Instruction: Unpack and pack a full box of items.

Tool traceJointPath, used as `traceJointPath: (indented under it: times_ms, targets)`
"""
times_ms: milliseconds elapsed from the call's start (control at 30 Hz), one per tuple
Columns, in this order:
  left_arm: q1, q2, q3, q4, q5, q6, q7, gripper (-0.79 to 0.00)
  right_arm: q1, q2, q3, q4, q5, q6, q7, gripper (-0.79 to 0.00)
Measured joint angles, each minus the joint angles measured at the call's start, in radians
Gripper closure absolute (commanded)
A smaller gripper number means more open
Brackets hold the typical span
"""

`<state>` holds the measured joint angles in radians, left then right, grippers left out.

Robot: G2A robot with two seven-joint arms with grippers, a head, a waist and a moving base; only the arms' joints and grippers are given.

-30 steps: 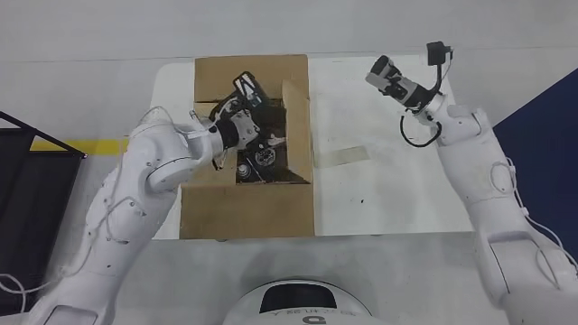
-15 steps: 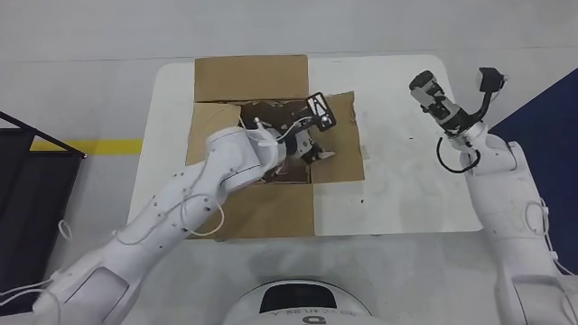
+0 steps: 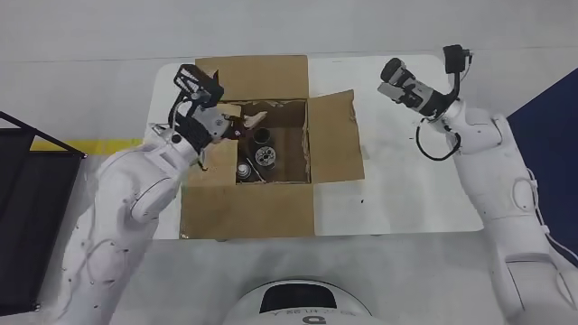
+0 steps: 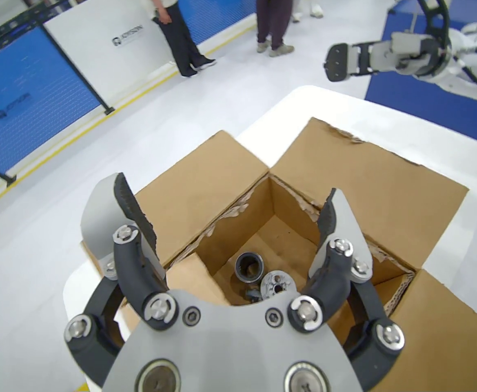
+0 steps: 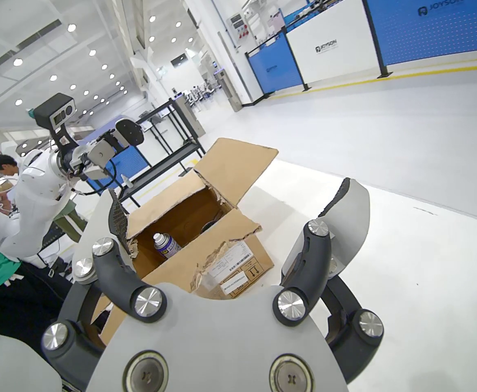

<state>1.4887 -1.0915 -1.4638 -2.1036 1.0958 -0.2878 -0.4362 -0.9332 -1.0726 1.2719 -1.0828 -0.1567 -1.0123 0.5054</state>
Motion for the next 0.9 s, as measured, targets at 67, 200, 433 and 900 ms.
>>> traceJointPath:
  times_ms: [67,200,433,900]
  targets:
    - [0.084,0.006,-0.106,0.012,-0.047,-0.015,0.045,-0.785,0.038,-0.010,-0.039,0.021,0.003,0.000,0.008,-0.785]
    - [0.211,0.010,-0.278,0.062,-0.128,-0.042,0.120,-0.785,0.103,-0.028,-0.102,0.062,-0.006,0.007,0.009,-0.785]
    - [0.294,0.008,-0.392,0.160,-0.199,-0.031,0.188,-0.785,0.102,-0.028,-0.102,0.060,-0.006,0.009,0.007,-0.785]
    - [0.249,0.002,-0.333,0.338,-0.198,-0.042,0.204,-0.785,0.250,-0.110,-0.384,-0.091,-0.183,0.305,0.078,-0.785]
